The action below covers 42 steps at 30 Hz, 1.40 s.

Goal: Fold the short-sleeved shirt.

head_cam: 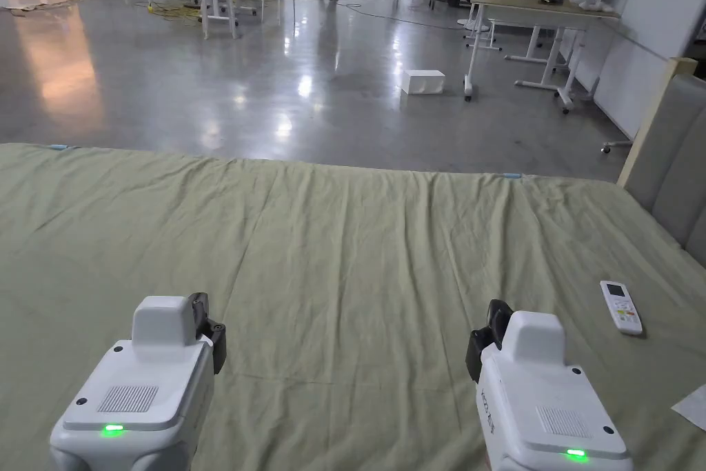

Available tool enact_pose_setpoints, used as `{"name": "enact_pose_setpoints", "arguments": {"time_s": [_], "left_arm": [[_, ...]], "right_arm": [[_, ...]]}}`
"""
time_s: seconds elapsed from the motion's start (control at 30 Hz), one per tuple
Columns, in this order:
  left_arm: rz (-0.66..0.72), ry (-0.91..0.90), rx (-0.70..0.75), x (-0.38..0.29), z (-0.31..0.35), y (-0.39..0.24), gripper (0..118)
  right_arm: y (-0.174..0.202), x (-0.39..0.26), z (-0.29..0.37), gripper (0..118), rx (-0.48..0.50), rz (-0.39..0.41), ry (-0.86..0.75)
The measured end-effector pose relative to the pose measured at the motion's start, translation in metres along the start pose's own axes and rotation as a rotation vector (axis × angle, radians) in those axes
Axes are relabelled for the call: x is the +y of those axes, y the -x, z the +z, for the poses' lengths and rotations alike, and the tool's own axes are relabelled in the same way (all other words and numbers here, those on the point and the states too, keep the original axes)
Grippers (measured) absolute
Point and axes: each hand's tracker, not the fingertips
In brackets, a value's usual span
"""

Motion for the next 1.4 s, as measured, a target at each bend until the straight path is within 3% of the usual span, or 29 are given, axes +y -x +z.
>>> {"name": "enact_pose_setpoints", "arguments": {"time_s": [0.03, 0.13, 0.17, 0.23, 0.3, 0.33, 0.43, 0.53, 0.67, 0.73, 0.9, 1.03, 1.2, 1.4], "left_arm": [[0.001, -0.002, 0.004, 0.001, -0.002, 0.000, 0], [0.011, -0.005, 0.003, 0.002, 0.002, 0.002, 3], [0.015, -0.004, 0.001, 0.003, 0.001, 0.003, 10], [0.012, 0.001, 0.002, 0.003, 0.004, 0.004, 30], [0.014, -0.003, -0.001, 0.004, 0.004, 0.006, 60], [0.012, -0.007, 0.002, 0.004, 0.006, 0.005, 68], [-0.017, -0.034, 0.022, 0.005, 0.008, 0.006, 72], [-0.026, -0.041, 0.022, 0.004, 0.010, 0.005, 75], [-0.028, -0.045, 0.023, 0.005, 0.012, 0.005, 90], [-0.029, -0.047, 0.023, 0.006, 0.014, 0.006, 90], [0.009, -0.028, 0.006, 0.007, 0.013, 0.009, 96], [0.013, -0.040, -0.014, 0.007, 0.013, 0.008, 99], [0.029, -0.046, -0.045, 0.007, 0.014, 0.008, 104], [0.058, -0.051, -0.014, 0.011, 0.015, 0.012, 109]], "right_arm": [[0.001, 0.001, 0.000, 1, -0.001, -0.001, -0.001], [0.003, 0.003, -0.001, 44, -0.005, 0.007, -0.005], [0.003, 0.002, -0.001, 60, -0.001, 0.014, -0.008], [0.003, 0.003, -0.002, 77, 0.005, 0.011, -0.005], [0.004, 0.003, -0.002, 86, 0.003, 0.021, -0.012], [0.005, 0.003, -0.001, 89, 0.007, 0.026, -0.018], [0.007, 0.004, 0.000, 92, 0.013, 0.040, -0.033], [0.009, 0.005, 0.000, 107, 0.011, 0.041, -0.041], [0.010, 0.007, 0.001, 112, 0.011, 0.027, -0.048], [0.008, 0.008, 0.000, 117, 0.019, 0.008, -0.036], [0.002, 0.007, -0.001, 118, 0.071, -0.081, 0.000], [0.012, 0.015, 0.000, 118, -0.021, 0.061, -0.056], [0.009, 0.015, -0.005, 118, 0.107, -0.112, 0.036], [0.019, 0.026, -0.005, 118, 0.031, -0.100, 0.053]]}}
